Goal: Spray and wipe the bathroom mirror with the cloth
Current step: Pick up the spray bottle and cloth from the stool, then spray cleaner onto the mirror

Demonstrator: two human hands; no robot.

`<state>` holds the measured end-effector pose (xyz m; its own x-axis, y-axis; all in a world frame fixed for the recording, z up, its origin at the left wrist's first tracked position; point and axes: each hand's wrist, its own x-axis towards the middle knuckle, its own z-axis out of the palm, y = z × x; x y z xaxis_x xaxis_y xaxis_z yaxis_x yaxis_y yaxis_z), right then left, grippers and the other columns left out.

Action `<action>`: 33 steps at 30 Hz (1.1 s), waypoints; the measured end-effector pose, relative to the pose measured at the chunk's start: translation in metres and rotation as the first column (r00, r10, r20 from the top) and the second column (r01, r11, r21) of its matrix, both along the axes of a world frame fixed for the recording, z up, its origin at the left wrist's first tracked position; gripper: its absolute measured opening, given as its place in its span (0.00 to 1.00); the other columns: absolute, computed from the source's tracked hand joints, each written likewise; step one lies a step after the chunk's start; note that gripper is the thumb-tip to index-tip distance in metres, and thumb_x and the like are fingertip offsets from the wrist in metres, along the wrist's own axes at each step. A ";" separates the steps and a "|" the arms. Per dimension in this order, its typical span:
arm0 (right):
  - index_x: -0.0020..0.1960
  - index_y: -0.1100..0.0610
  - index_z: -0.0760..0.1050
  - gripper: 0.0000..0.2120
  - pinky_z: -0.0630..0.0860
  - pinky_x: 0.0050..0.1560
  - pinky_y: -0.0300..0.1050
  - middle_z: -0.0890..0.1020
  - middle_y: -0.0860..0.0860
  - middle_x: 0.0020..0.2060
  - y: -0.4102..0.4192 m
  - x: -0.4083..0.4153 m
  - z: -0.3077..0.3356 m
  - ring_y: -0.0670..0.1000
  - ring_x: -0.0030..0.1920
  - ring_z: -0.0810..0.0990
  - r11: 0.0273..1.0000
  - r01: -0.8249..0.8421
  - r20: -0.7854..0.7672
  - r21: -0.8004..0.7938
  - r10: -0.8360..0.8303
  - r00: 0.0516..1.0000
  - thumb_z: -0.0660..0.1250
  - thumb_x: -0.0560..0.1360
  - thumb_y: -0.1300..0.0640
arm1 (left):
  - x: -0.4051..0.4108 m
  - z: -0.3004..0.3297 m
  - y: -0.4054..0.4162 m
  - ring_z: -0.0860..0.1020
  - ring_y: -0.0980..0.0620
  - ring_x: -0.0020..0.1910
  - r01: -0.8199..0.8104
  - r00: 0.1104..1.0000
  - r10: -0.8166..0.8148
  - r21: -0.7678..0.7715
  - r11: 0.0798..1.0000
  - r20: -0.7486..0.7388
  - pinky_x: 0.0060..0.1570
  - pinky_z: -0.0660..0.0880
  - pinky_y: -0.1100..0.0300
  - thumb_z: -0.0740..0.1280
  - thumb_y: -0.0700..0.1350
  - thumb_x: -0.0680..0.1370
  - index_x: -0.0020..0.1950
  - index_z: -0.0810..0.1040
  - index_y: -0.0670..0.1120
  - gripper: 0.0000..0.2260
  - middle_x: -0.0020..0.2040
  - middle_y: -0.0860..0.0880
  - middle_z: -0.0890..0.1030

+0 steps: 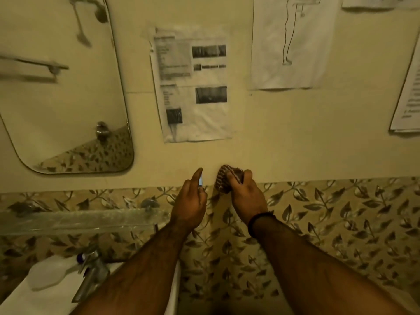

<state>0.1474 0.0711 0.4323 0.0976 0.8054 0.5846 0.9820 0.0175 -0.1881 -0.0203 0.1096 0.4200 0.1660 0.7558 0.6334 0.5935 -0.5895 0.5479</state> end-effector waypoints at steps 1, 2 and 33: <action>0.75 0.48 0.60 0.24 0.75 0.45 0.50 0.65 0.58 0.63 0.001 -0.002 0.012 0.63 0.53 0.75 1.000 -0.011 -0.026 0.029 0.012 1.000 0.57 0.79 0.58 | -0.001 0.010 0.002 0.77 0.44 0.49 -0.010 1.000 0.010 0.028 1.000 0.012 0.46 0.75 0.52 0.55 0.47 0.83 0.78 0.55 0.60 0.24 0.63 0.45 0.73; 0.75 0.47 0.60 0.23 0.74 0.44 0.48 0.65 0.56 0.63 0.002 -0.004 0.023 0.62 0.53 0.74 0.998 -0.017 -0.048 0.053 0.020 0.999 0.55 0.80 0.55 | -0.002 0.020 0.003 0.77 0.44 0.48 -0.023 0.999 0.022 0.046 0.999 0.027 0.45 0.74 0.53 0.55 0.47 0.82 0.78 0.56 0.60 0.24 0.62 0.45 0.74; 0.74 0.53 0.62 0.27 0.81 0.42 0.53 0.68 0.60 0.61 0.046 -0.147 0.158 0.61 0.50 0.76 0.903 -0.270 0.129 0.334 0.240 0.962 0.63 0.77 0.60 | -0.182 0.170 0.018 0.77 0.46 0.30 -0.235 0.936 0.187 0.134 0.963 0.297 0.32 0.80 0.44 0.61 0.48 0.81 0.69 0.57 0.59 0.20 0.40 0.44 0.79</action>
